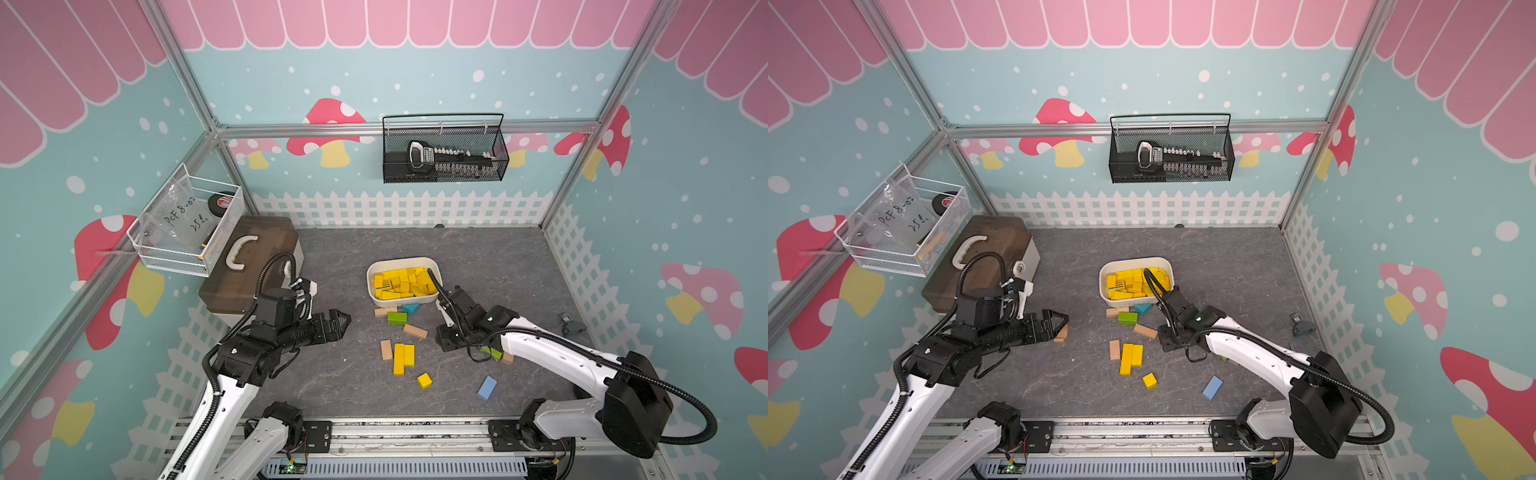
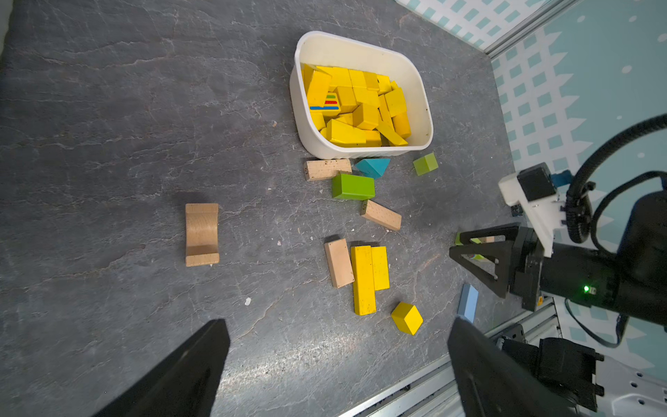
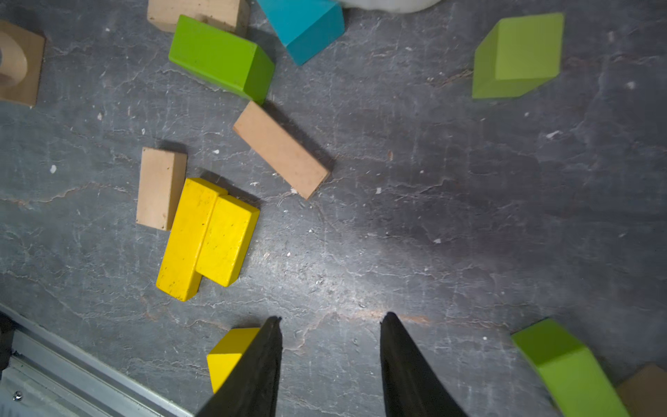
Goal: Pick out the yellow building blocks
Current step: Place the building block in the storage box, then pick up the building block from the center of the board.
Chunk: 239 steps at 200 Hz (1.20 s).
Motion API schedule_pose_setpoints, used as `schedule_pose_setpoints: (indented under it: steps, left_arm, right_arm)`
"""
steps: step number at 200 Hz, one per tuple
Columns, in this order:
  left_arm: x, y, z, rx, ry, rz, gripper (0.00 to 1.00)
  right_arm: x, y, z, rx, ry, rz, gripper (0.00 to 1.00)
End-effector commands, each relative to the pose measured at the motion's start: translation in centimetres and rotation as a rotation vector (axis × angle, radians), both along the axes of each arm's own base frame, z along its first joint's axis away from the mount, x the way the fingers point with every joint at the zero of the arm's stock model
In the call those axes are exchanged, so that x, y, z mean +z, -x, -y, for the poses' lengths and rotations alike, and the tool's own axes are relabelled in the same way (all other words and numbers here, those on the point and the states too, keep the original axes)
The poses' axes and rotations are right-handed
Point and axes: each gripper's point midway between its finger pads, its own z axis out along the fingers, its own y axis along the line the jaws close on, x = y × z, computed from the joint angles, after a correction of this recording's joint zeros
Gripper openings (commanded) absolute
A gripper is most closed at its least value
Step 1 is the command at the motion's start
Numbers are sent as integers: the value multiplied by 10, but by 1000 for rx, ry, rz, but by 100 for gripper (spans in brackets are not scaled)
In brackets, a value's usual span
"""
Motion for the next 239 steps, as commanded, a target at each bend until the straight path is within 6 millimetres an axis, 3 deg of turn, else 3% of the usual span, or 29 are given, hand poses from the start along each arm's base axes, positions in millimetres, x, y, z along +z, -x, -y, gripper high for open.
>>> schedule_pose_setpoints:
  steps: [1, 58, 125, 187, 239]
  left_arm:
    - [-5, -1, 0, -1, -3, -19, 99]
    - [-8, -2, 1, -2, 0, -31, 99]
    - [-9, -3, 1, 5, -2, -36, 99]
    - [-11, -5, 2, 4, 1, -43, 99]
    - [-11, -4, 2, 0, 4, -44, 99]
  right_arm:
    - [-8, 11, -10, -8, -56, 7, 45]
    - [-18, 31, -29, 40, -174, 12, 45]
    - [-30, 52, -43, 63, -179, -57, 45]
    - [-45, 71, -42, 13, -88, -106, 46]
    - [-46, 79, -53, 49, -35, -105, 45]
